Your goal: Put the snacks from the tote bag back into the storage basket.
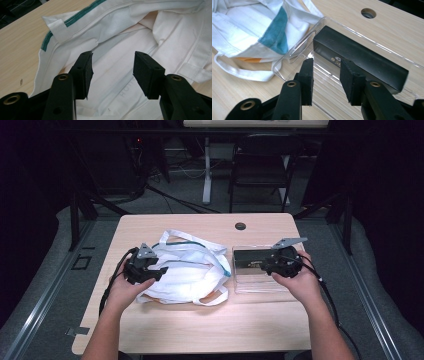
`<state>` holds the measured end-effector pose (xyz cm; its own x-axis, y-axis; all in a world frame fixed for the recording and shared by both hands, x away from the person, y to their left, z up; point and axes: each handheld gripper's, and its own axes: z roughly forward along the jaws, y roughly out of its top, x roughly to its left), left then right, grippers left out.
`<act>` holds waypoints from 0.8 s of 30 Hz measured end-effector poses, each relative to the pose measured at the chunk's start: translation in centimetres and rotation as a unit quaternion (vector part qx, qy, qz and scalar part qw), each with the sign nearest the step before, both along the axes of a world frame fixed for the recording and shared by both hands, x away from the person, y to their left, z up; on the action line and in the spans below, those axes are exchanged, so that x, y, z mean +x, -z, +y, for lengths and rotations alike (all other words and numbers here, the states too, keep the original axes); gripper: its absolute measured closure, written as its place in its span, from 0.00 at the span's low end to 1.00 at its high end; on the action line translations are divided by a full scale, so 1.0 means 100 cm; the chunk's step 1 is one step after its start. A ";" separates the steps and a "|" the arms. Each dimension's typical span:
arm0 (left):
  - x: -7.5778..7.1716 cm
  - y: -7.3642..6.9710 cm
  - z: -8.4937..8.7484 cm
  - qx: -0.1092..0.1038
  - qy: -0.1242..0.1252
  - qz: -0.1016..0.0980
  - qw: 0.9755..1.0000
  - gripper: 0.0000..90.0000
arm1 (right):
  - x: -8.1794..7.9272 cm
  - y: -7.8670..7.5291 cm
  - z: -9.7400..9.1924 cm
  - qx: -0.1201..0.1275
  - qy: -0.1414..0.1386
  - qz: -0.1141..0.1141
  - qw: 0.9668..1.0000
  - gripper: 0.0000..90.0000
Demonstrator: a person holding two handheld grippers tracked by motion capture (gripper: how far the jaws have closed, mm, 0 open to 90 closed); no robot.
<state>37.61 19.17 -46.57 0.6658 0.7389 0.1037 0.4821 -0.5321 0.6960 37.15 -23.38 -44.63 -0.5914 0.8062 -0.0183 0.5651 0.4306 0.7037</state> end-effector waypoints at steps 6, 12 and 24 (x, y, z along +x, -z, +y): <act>-0.003 0.000 -0.007 0.005 0.012 -0.001 1.000 0.55 | 0.000 0.005 0.009 0.001 -0.022 0.008 1.000 0.72; -0.004 0.001 -0.015 0.009 0.023 0.001 1.000 0.55 | -0.004 0.012 0.024 -0.003 -0.068 0.014 0.998 0.72; -0.003 0.001 -0.026 0.017 0.038 -0.002 0.999 0.55 | -0.015 0.028 0.049 -0.022 -0.165 0.022 0.986 0.73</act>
<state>37.27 16.57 -46.71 0.7193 0.6824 0.1300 0.4371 -0.5900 0.6788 35.64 -18.48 -47.41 -0.8224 0.5686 -0.0164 0.4192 0.6253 0.6583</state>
